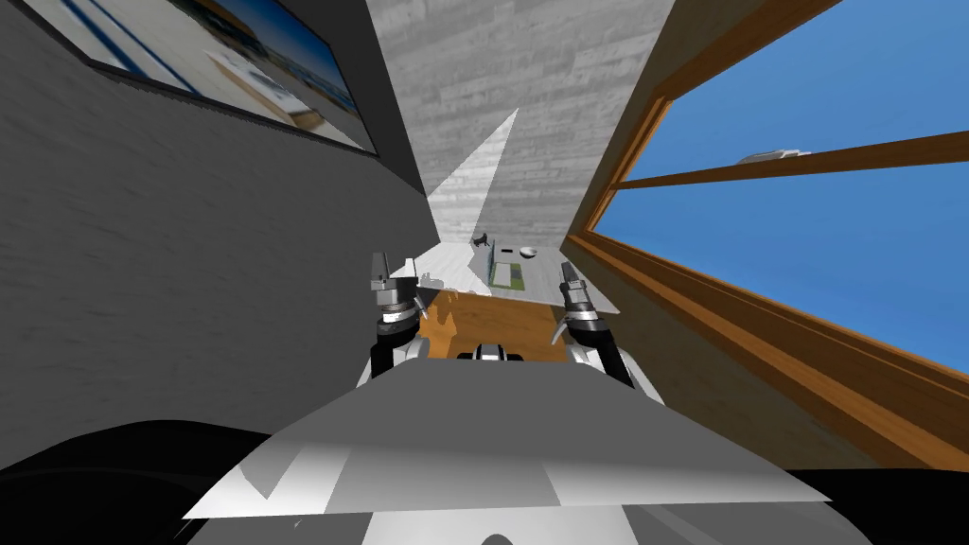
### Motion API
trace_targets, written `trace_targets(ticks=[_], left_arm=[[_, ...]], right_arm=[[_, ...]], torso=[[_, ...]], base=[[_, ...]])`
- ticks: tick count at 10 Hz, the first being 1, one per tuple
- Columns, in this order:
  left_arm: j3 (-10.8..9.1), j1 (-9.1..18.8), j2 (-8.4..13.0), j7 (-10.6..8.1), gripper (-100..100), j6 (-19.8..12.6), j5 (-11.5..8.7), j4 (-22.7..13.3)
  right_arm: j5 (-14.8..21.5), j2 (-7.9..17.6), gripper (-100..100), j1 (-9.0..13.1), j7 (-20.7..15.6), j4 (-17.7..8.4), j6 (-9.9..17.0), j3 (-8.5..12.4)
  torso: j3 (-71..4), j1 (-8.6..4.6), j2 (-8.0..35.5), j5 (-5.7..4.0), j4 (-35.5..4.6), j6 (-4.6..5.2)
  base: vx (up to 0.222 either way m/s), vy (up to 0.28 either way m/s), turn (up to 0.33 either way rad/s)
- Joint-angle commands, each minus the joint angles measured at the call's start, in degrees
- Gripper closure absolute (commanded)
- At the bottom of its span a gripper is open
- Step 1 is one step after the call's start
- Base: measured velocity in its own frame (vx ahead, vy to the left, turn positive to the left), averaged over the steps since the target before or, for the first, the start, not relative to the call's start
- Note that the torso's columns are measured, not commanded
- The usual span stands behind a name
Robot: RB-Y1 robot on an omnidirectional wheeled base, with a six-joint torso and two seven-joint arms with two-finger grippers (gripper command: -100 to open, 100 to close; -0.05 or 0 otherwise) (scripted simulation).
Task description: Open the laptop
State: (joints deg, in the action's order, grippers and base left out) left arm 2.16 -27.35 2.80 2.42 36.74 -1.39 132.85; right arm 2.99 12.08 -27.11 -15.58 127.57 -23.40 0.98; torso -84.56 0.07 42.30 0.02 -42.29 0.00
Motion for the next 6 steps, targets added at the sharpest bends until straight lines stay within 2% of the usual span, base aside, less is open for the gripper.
trace_targets(ticks=[1,6], left_arm=[[0.00,0.0,0.0,0.00,0,0.0,0.0,0.0],[0.00,0.0,0.0,0.00,0,0.0,0.0,0.0]], right_arm=[[3.7,2.7,-100,0.9,-2.9,-1.7,1.9,0.7],[11.7,7.6,-100,2.7,-9.0,-5.2,5.7,1.9]], torso=[[0.0,-0.04,-0.1,-0.01,0.0,-0.01],[0.0,-0.02,0.0,0.00,0.0,0.00]], base=[[0.057,0.157,-0.056],[0.077,0.191,-0.051]])
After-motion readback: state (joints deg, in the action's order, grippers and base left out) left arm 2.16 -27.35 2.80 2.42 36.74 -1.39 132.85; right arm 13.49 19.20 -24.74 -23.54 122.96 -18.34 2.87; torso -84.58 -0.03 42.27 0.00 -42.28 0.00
